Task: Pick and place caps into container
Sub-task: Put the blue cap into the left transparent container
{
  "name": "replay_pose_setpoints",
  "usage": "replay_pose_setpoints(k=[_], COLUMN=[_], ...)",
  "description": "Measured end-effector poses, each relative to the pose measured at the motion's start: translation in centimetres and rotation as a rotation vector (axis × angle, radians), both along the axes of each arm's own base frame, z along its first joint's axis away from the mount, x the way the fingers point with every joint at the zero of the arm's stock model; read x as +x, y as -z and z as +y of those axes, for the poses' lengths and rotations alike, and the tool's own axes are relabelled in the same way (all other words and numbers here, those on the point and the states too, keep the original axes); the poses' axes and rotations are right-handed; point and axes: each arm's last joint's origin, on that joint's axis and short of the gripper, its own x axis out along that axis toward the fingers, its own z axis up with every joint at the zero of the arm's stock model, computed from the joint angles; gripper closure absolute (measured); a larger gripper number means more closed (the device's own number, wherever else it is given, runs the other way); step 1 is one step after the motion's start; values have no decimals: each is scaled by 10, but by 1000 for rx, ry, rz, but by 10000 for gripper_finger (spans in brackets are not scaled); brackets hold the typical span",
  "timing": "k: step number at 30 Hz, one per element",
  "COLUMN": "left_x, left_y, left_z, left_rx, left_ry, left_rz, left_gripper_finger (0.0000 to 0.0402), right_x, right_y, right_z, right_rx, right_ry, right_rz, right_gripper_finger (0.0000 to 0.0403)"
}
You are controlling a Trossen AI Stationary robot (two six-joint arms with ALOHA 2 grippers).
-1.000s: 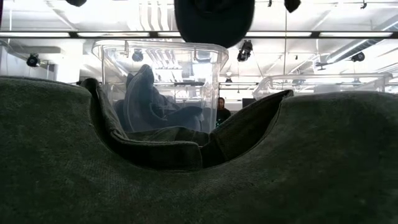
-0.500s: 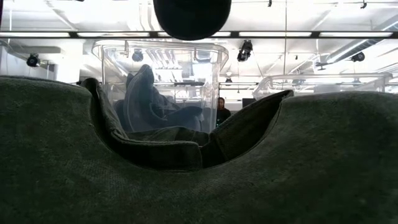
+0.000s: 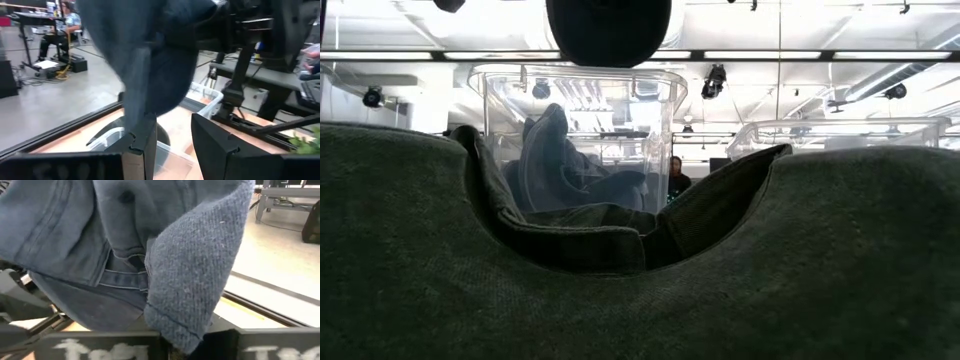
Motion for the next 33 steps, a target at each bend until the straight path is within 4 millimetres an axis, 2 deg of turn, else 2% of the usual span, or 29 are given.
replay_pose_setpoints(k=[6,23,33], left_x=[0,0,5], left_y=[1,1,1], left_z=[3,5,16], left_rx=[11,18,11], left_ry=[-84,-113,-164], left_rz=[0,7,0], left_gripper_finger=[287,287,287], right_x=[2,-4,-1], right_y=[1,-6,-5], right_z=[1,0,0], right_rx=[-1,-1,3], right_ry=[2,8,0], right_rz=[5,-5,-18], right_gripper_finger=[390,390,390])
